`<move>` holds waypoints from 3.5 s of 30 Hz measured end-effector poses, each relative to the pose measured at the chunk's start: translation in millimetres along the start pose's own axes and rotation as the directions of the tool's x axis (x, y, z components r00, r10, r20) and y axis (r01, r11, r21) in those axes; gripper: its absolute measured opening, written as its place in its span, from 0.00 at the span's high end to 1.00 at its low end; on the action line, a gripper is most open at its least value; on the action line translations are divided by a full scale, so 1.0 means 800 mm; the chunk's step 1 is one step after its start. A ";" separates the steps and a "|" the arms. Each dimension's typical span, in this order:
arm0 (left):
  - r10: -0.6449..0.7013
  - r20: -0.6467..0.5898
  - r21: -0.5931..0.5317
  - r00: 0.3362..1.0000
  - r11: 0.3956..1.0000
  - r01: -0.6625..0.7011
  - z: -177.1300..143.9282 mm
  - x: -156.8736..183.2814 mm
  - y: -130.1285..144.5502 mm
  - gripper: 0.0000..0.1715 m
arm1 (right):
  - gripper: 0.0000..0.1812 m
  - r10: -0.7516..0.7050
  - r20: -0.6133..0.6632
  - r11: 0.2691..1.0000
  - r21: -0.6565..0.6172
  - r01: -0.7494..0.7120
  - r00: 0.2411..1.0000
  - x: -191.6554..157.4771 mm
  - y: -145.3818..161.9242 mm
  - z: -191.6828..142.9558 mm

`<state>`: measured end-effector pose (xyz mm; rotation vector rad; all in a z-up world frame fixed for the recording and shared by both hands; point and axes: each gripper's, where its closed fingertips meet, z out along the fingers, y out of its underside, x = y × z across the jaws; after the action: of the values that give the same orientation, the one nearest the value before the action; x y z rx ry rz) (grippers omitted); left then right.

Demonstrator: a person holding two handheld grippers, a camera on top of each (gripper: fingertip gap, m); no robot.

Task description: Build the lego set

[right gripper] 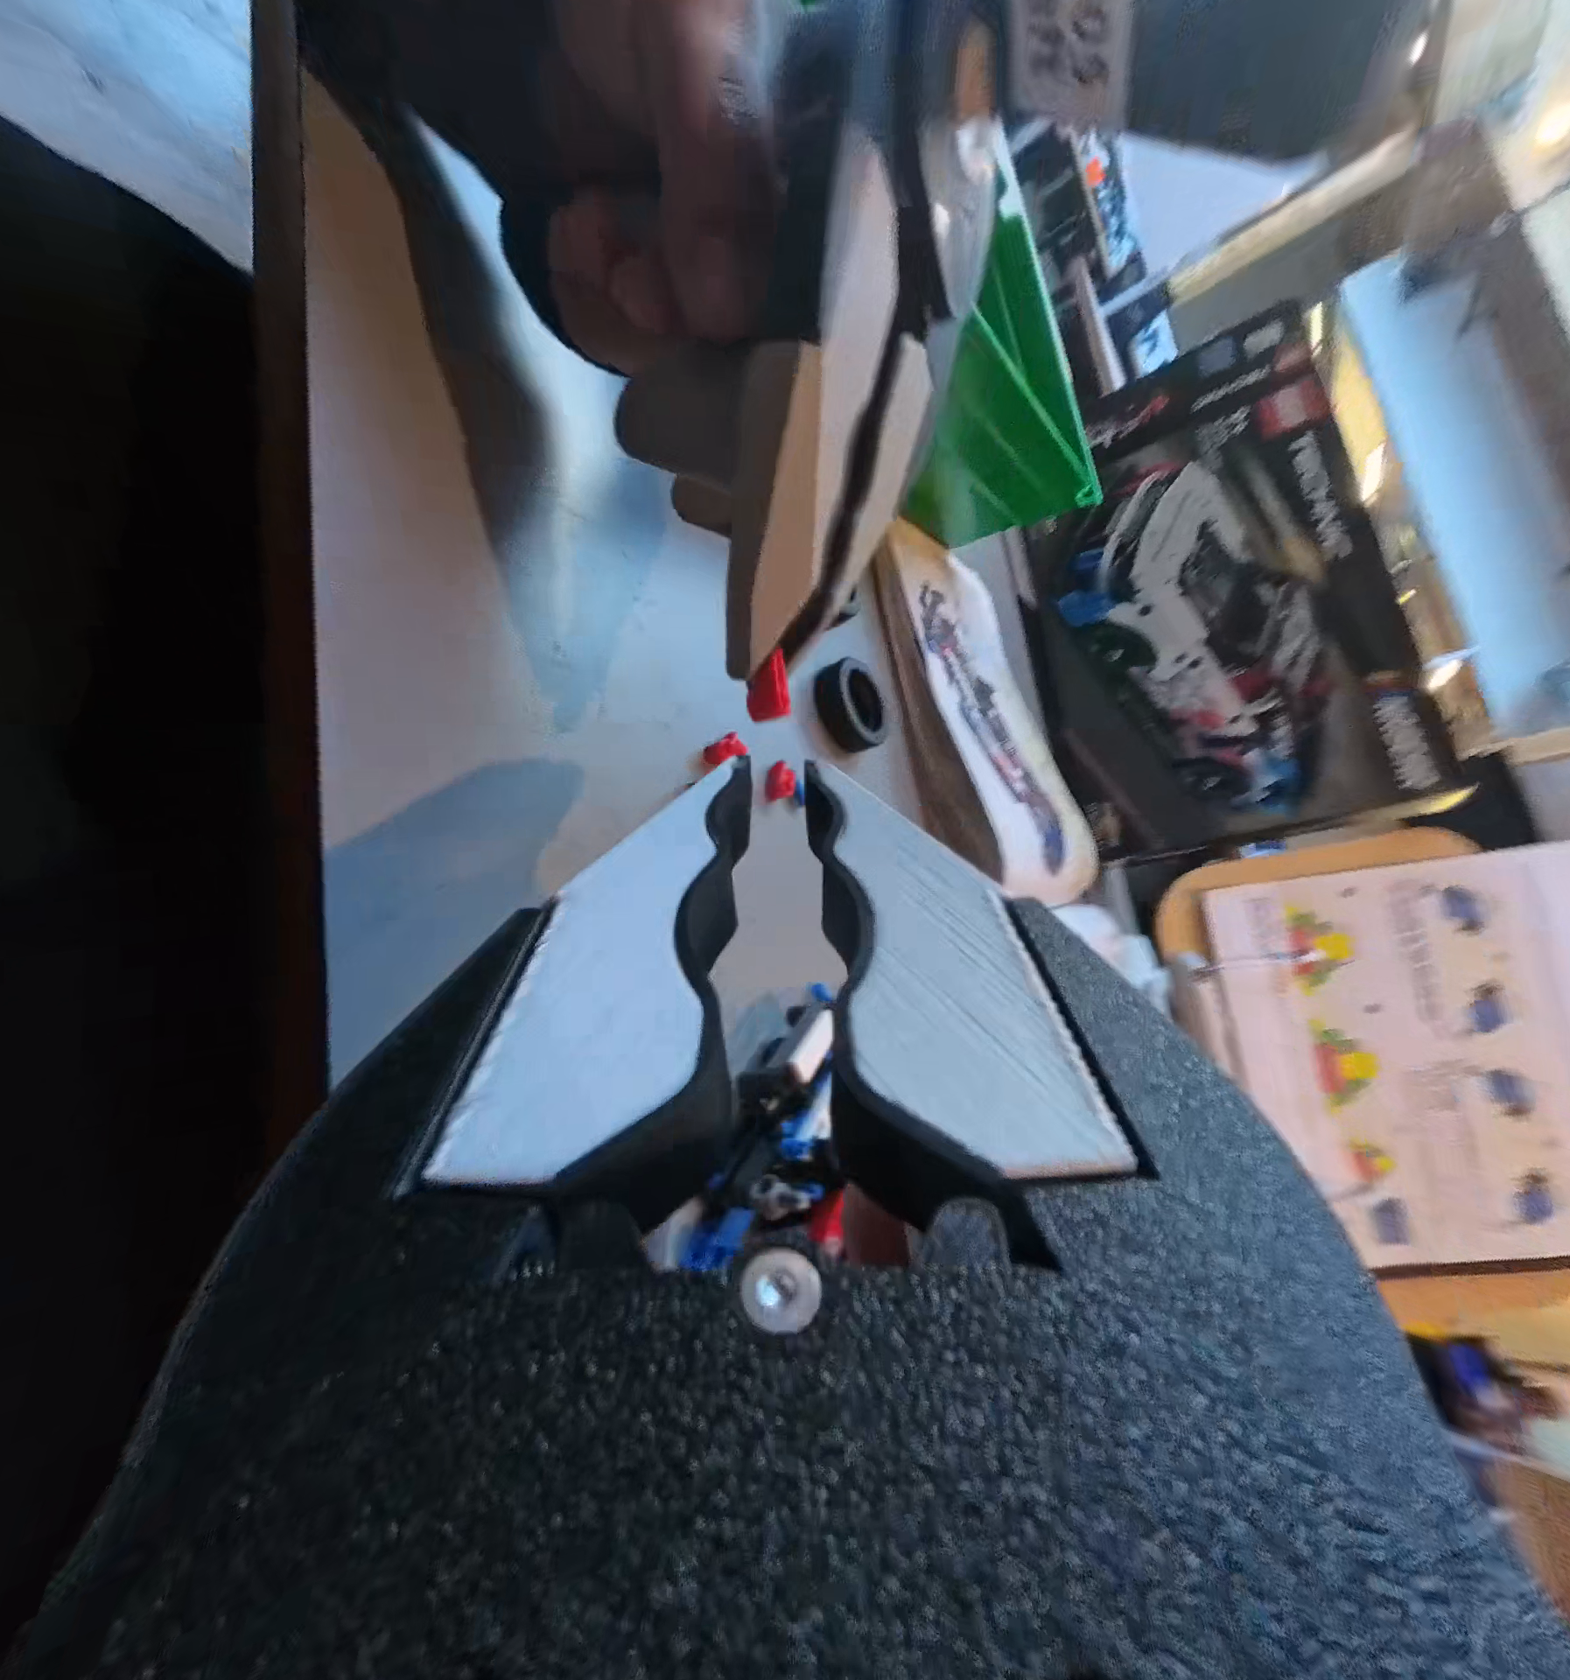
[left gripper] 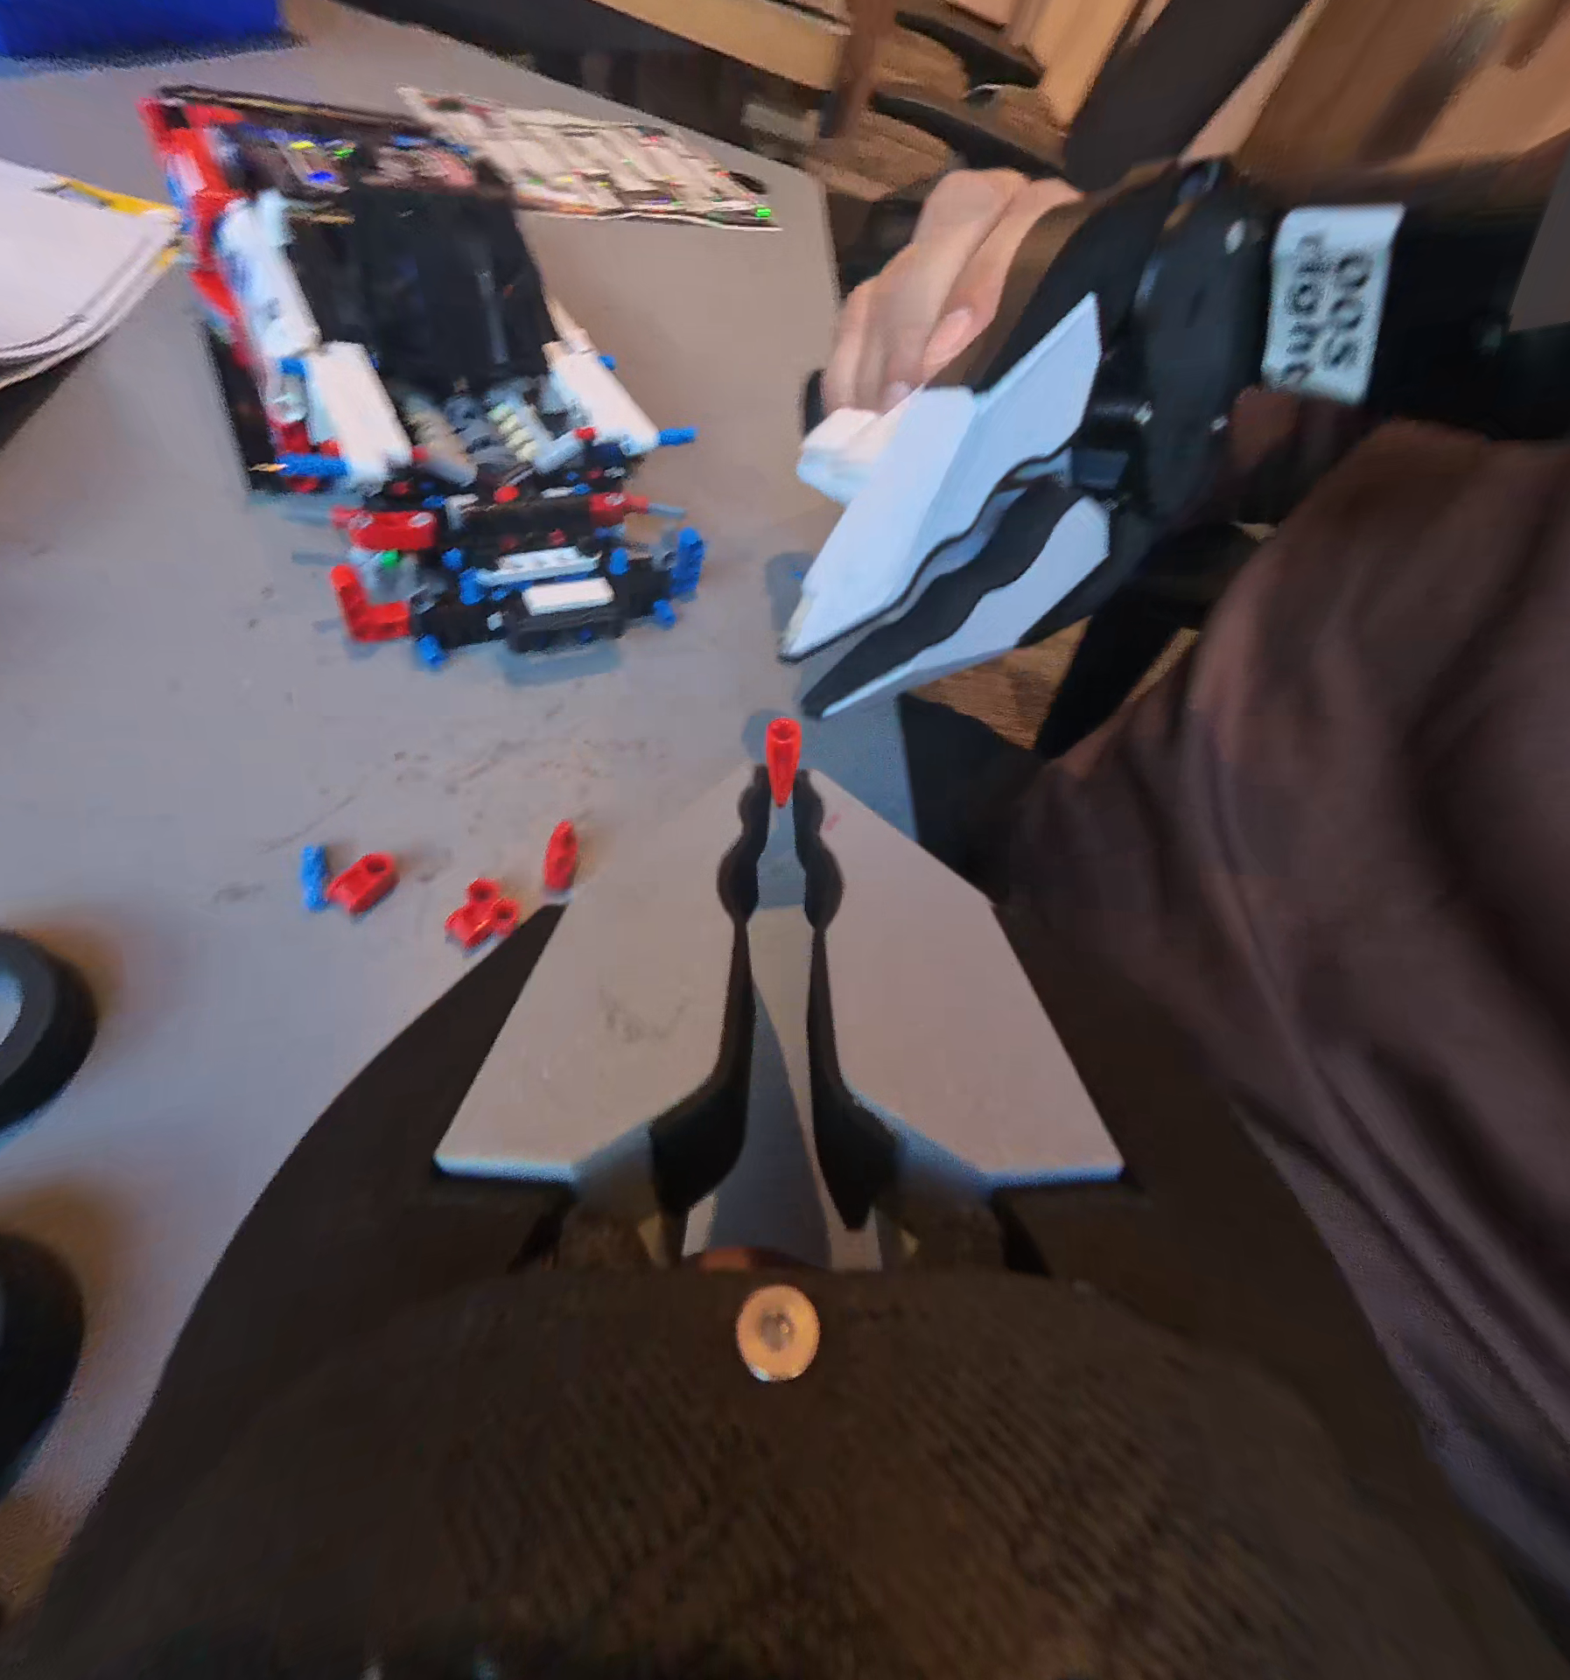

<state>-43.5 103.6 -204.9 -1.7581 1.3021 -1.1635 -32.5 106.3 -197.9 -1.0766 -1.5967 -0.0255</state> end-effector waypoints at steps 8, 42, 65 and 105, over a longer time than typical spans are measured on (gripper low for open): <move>0.028 0.327 0.011 0.945 0.999 -0.034 -0.033 -0.055 0.022 0.99 | 0.95 0.579 0.131 0.815 -0.055 -0.577 0.805 -0.002 0.029 0.011; 0.131 0.233 -0.216 0.964 0.973 -0.081 -0.021 -0.059 0.058 0.99 | 0.96 0.729 0.262 0.682 -0.369 -0.632 0.633 -0.046 0.053 0.071; 0.423 0.153 -0.121 0.893 0.905 -0.408 -0.005 -0.018 0.030 0.99 | 0.96 0.512 0.340 0.852 -0.083 -0.518 0.789 -0.027 0.001 0.046; 0.300 0.053 -0.100 0.952 0.950 -0.294 0.007 -0.024 0.023 0.98 | 0.96 0.510 0.319 0.857 -0.108 -0.504 0.798 -0.030 0.019 0.047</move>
<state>-47.2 116.1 -228.7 -1.5796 1.5378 -0.8803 -53.7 120.4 -237.6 -1.5615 -1.5514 0.5375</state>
